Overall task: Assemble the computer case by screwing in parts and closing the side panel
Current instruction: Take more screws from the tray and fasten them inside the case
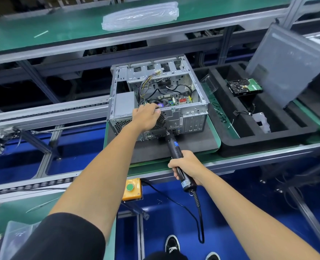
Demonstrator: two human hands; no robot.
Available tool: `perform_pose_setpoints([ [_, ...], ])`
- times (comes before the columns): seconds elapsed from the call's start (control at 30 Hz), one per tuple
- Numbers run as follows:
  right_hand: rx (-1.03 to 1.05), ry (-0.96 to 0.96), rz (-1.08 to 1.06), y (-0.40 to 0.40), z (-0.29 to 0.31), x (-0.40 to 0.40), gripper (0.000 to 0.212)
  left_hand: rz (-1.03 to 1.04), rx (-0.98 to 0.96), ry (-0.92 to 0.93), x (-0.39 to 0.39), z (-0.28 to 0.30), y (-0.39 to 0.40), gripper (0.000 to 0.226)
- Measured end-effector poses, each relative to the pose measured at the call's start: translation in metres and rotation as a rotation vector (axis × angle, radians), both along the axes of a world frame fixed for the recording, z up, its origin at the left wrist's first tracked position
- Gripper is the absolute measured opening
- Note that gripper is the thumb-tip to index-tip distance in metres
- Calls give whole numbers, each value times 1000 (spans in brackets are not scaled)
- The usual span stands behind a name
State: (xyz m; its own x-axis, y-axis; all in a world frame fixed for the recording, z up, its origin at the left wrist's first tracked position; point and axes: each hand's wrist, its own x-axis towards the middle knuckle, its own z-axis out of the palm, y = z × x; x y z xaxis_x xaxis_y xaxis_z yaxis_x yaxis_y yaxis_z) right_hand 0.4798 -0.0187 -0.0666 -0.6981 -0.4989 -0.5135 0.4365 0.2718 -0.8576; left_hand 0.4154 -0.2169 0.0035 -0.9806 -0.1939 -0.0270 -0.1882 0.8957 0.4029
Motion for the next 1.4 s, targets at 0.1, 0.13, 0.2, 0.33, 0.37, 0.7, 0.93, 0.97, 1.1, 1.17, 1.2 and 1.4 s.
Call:
perform_pose_setpoints([
  [0.1, 33, 19, -2, -1, 0, 1, 25, 0, 4, 2, 0, 0, 0, 35],
  [0.13, 49, 32, -1, -1, 1, 1, 26, 0, 6, 2, 0, 0, -1, 34],
  [0.2, 75, 56, 0, -3, 1, 2, 27, -1, 1, -1, 0, -1, -1, 35],
  [0.33, 139, 117, -1, -9, 2, 1, 28, -7, -7, 1, -1, -1, -1, 34],
  [0.37, 169, 142, 3, -9, 3, 1, 29, -8, -8, 0, -1, -1, -1, 33],
  [0.7, 135, 112, 28, -3, 9, 7, 35, -4, 24, 31, -2, -1, 0, 35],
  [0.93, -48, 308, 104, 20, 61, -19, 20, 144, 333, 297, -33, 38, 16, 43],
  [0.97, -84, 334, 68, 22, 73, -28, 18, 152, 430, 329, -39, 46, 21, 44],
  [1.1, -142, 405, -58, 34, 112, -64, 18, 90, 684, 322, -64, 74, 46, 46],
  [1.17, -134, 424, -98, 45, 121, -80, 20, 7, 661, 299, -76, 82, 62, 41],
  [1.2, -129, 421, -119, 52, 123, -87, 23, -36, 637, 295, -81, 85, 71, 38],
  [1.4, -83, 413, -245, 116, 106, -136, 23, -193, 509, 247, -124, 79, 141, 29],
])
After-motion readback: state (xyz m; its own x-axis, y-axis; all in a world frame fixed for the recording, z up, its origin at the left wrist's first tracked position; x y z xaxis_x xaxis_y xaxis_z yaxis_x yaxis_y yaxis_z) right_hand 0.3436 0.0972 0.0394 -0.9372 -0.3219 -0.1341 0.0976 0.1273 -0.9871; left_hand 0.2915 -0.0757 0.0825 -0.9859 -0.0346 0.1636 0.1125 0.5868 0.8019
